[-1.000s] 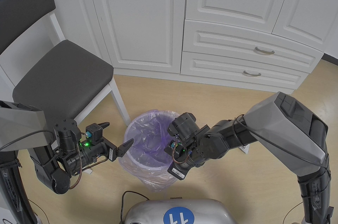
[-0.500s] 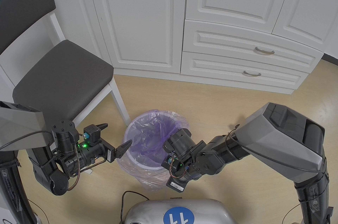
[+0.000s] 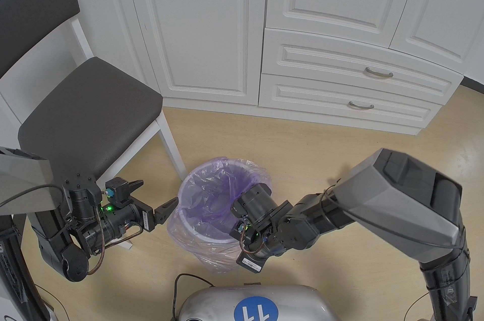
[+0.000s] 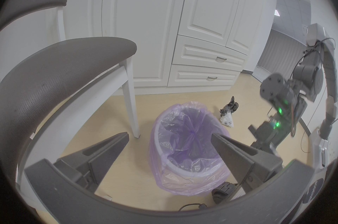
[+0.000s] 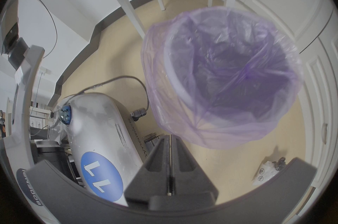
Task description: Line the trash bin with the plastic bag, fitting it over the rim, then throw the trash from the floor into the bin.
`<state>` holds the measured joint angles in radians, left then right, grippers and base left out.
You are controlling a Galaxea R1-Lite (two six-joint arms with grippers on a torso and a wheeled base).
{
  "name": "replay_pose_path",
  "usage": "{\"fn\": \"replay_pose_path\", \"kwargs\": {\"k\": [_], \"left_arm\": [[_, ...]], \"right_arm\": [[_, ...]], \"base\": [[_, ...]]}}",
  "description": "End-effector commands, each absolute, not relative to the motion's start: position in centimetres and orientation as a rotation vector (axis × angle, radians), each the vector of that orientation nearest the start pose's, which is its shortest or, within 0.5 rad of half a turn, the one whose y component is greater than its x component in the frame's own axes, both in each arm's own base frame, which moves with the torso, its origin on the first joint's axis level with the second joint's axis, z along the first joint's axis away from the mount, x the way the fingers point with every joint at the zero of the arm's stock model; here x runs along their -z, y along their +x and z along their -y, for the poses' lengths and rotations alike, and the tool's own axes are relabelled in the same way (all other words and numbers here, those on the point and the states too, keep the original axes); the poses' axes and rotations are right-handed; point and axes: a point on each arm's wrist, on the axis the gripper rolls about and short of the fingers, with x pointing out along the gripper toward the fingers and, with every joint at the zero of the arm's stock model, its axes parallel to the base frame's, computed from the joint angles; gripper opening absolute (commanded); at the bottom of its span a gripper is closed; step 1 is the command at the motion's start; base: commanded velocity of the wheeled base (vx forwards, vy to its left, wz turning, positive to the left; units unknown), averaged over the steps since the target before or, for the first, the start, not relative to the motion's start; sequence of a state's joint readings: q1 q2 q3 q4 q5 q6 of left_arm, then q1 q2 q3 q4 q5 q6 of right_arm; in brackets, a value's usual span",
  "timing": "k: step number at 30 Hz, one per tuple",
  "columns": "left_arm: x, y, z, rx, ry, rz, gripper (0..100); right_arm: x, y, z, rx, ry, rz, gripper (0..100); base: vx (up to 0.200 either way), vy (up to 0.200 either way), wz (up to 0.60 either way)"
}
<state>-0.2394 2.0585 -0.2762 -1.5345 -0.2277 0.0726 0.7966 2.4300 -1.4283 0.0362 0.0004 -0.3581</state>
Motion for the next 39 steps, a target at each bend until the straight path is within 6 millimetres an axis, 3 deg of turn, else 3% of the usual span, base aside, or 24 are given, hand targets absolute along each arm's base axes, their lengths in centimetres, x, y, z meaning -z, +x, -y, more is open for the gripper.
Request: {"fn": "replay_pose_path", "kwargs": {"k": [1,4,7,8,12,18,22,39], "left_arm": [[-5.7,26.1,6.3,0.448,0.056,-0.238,100],[-5.7,25.1,5.8,0.436,0.053,-0.263,100],[-6.2,24.2,5.6,0.433,0.034,-0.264,100],[-6.3,24.0,5.7,0.437,0.028,-0.262,100],[-6.9,23.0,6.0,0.457,0.010,-0.255,100],[-7.0,22.8,5.8,0.453,0.009,-0.256,100],[-7.0,22.8,5.8,0.453,0.009,-0.253,100],[-7.0,22.8,5.6,0.447,0.008,-0.255,100]], "right_arm": [[-6.0,29.9,-30.3,-0.878,-0.688,-0.733,0],[-7.8,29.8,-30.2,-0.832,-0.691,-0.683,0],[-8.3,30.2,-30.6,-0.819,-0.680,-0.633,0],[-8.3,30.3,-30.6,-0.818,-0.680,-0.628,100],[-7.6,30.8,-31.6,-0.819,-0.680,-0.617,100],[-3.9,32.3,-33.6,-0.769,-0.716,-0.640,100],[-2.5,33.0,-34.2,-0.757,-0.712,-0.649,100],[0.4,30.1,-35.8,-0.873,-0.684,-0.750,100]], "base": [[0.000,0.000,0.00],[0.000,0.000,0.00],[0.000,0.000,0.00],[0.000,0.000,0.00],[0.000,0.000,0.00],[0.000,0.000,0.00],[0.000,0.000,0.00],[0.000,0.000,0.00]]}}
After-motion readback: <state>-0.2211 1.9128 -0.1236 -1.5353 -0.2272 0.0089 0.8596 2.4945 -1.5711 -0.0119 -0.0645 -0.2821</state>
